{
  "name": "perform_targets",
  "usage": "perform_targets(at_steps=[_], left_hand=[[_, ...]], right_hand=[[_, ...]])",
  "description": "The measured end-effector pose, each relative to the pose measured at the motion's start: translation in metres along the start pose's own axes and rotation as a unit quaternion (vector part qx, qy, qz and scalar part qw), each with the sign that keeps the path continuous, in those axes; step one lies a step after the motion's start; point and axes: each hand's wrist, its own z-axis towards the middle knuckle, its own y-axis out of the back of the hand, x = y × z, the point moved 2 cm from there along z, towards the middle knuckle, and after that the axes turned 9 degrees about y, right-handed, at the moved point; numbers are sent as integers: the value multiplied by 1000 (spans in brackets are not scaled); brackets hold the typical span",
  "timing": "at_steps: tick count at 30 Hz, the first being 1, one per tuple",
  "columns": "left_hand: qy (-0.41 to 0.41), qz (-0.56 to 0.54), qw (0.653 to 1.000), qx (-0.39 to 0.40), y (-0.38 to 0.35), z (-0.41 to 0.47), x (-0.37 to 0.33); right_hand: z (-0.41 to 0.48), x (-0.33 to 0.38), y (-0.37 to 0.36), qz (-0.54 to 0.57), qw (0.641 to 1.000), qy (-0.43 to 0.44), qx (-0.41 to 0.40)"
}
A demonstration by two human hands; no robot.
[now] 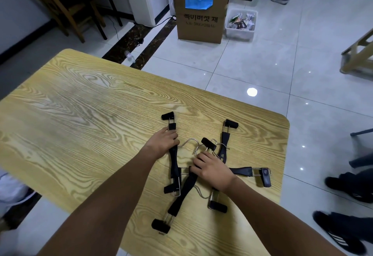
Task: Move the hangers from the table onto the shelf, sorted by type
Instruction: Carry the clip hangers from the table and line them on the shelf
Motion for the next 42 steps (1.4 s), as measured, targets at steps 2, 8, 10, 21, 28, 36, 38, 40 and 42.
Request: perform_targets(at_steps=[2, 8, 10, 21, 28, 36, 38, 40, 42], left_hand=[[10, -1, 1000, 0, -2, 0, 1], [25, -29, 999, 15, 2, -3, -2], [24, -55, 998, 15, 7, -6, -3], [112, -261, 959, -24, 51, -51, 8], [111, -231, 966, -25, 56, -91, -2], [146, -169, 972, -67, 54, -104, -5], [149, -167, 972, -74, 53, -106, -4], [146, -163, 973, -67, 50, -108, -3], [142, -154, 976, -62, 47, -108, 0]], right_hand=[[-3, -1, 3, -17, 1000, 2, -20], [4, -6, 18, -11, 999, -1, -54], [8, -9, 22, -7, 998, -13, -67], [21, -35, 59, 34, 991, -93, 90], [37, -38, 71, 161, 959, -211, 96], [60, -24, 74, 236, 948, -201, 68], [62, -20, 74, 255, 942, -208, 62], [62, -17, 76, 265, 938, -215, 57], [62, -14, 76, 249, 944, -206, 58]])
